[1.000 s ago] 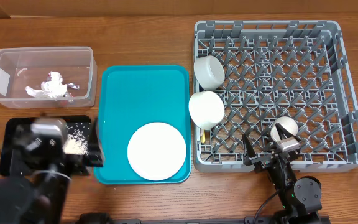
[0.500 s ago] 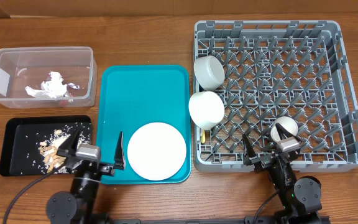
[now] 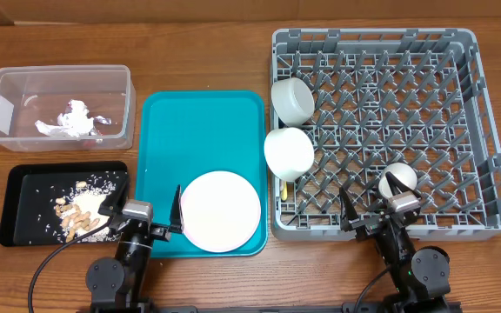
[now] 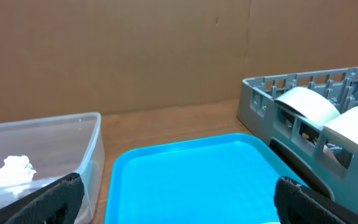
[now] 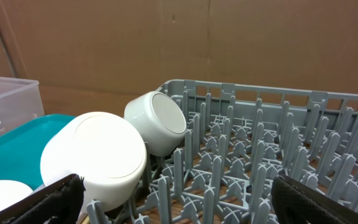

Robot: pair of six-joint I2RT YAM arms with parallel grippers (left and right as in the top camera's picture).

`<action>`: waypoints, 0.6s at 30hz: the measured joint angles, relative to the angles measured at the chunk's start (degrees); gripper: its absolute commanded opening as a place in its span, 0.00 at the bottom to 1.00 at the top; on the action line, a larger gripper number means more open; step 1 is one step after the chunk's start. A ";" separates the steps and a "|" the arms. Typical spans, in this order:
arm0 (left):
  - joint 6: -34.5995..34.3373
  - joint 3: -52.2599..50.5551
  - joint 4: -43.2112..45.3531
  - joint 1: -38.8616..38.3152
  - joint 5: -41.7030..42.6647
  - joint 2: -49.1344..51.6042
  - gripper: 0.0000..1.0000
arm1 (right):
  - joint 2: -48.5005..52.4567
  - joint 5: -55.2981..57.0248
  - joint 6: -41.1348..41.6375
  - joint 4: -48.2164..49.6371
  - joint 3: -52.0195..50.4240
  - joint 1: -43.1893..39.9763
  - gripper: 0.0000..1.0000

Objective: Sort waste into correct bins and load items into the dishwasher rack

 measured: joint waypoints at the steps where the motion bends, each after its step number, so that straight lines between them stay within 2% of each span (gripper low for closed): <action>1: -0.02 0.00 -1.03 0.00 0.00 0.00 1.00 | 0.00 0.00 0.02 -0.02 0.00 0.02 1.00; 18: -0.17 0.00 -2.91 0.00 0.00 0.00 1.00 | 0.00 0.00 0.00 0.00 0.00 0.02 1.00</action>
